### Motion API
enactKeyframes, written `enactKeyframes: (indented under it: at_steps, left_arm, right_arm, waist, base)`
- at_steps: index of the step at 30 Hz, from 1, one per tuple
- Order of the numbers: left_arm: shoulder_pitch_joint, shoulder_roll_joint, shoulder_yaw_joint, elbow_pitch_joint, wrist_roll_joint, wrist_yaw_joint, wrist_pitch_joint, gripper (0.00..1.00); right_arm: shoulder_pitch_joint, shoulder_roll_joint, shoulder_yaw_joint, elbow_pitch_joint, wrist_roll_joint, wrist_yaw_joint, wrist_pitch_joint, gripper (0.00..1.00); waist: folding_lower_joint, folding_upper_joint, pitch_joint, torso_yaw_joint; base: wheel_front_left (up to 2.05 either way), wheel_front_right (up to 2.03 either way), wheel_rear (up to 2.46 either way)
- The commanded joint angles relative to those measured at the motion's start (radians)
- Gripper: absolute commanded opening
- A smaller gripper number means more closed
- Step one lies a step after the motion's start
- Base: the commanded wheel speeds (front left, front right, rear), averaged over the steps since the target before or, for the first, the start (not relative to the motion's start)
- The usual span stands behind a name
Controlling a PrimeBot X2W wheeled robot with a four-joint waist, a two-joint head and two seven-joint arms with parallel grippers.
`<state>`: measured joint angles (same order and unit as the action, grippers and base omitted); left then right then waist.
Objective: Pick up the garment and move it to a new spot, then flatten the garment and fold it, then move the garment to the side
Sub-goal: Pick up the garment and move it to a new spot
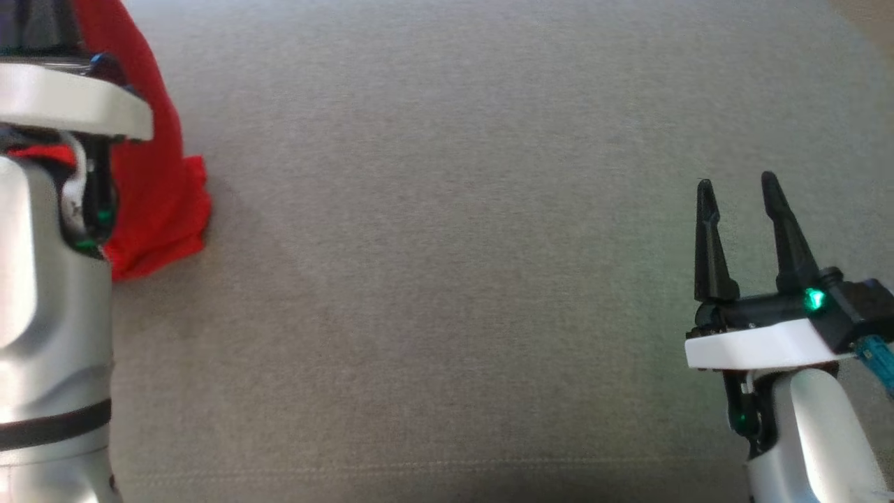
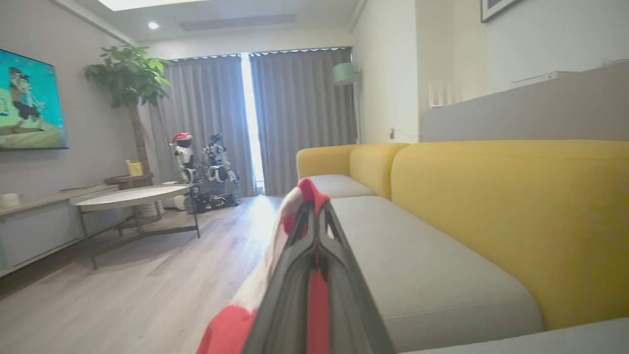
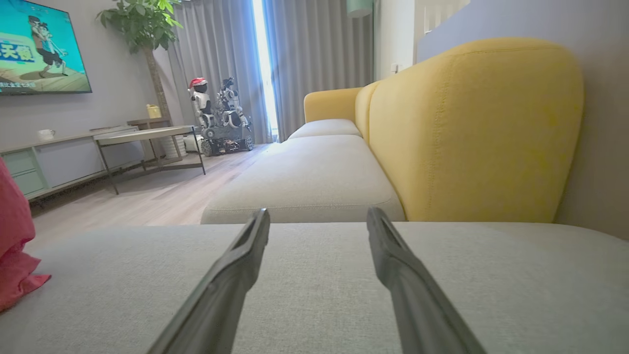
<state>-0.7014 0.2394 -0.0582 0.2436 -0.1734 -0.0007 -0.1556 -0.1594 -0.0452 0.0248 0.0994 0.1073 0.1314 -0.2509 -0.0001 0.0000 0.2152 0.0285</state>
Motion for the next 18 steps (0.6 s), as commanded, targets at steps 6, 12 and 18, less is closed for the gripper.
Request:
enactKeyframes:
  at_steps: [6,12,18]
  left_arm:
    - [-0.039,0.007,-0.034,-0.093,0.023,-0.008,0.054,0.0]
    - [-0.097,-0.063,-0.112,-0.1,0.032,-0.013,0.073,0.0]
    - [-0.209,-0.137,-0.178,-0.037,0.04,-0.004,0.062,0.0]
  right_arm:
    - [-0.04,-0.005,0.026,-0.075,0.025,-0.001,-0.011,1.0]
    - [-0.064,-0.005,0.037,-0.124,0.05,-0.001,-0.011,1.0]
    - [-0.084,-0.005,0.071,-0.171,0.089,-0.001,-0.011,1.0]
  waist:
    - [0.0001,0.0,0.033,-0.104]
    - [0.0001,0.0,0.078,-0.215]
    - [0.0001,0.0,0.129,-0.33]
  base:
    - [0.0,0.0,0.0]
    - [0.0,0.0,0.0]
    - [0.0,0.0,0.0]
